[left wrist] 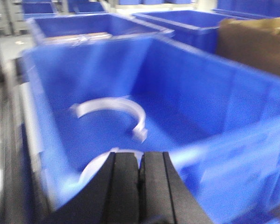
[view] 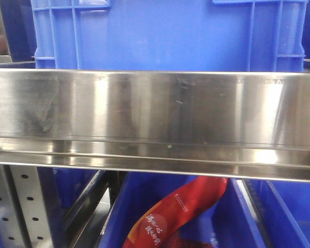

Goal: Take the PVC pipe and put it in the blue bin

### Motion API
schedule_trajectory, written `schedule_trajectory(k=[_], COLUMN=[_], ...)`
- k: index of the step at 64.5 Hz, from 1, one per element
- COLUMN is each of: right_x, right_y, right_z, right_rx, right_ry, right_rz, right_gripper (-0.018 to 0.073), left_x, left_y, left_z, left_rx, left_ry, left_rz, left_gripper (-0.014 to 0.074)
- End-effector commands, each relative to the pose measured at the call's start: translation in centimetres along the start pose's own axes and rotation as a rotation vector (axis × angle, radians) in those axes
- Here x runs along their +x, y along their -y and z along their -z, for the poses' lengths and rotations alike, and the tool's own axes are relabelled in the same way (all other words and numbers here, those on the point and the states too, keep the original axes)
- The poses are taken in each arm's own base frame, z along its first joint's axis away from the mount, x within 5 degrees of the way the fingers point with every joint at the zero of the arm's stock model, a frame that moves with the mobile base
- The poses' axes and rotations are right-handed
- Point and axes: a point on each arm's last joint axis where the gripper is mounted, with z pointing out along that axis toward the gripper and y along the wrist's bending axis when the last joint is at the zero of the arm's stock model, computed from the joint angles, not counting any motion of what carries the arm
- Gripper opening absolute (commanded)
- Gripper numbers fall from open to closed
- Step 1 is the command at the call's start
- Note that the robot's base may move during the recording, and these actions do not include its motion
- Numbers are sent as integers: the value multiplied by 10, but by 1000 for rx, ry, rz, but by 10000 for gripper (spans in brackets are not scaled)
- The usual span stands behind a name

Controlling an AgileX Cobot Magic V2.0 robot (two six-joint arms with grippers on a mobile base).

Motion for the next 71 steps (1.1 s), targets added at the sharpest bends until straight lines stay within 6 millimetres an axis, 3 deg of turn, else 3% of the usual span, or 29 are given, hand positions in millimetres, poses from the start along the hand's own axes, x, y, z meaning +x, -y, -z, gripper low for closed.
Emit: schedule_trajectory(k=[1,16,30,71], right_x=[3,9,8,10], right_y=[0,0,0,0], right_z=[1,1,1,1], right_rx=[3,-5,-4,-3], right_ry=[-8,-78,-63,-75], right_rz=[-3,-3,-4,1], right_gripper=[-162,-162,-162,-162], left_x=[9,31,25,24], left_y=[-5,-10,-7,-6], left_z=[17,57,83,87], left_rx=[-27,-74,-74,-73], left_ry=[46,107,210,224], left_rz=[33,68,51,50], left_gripper=[-111,-111,-111,-111])
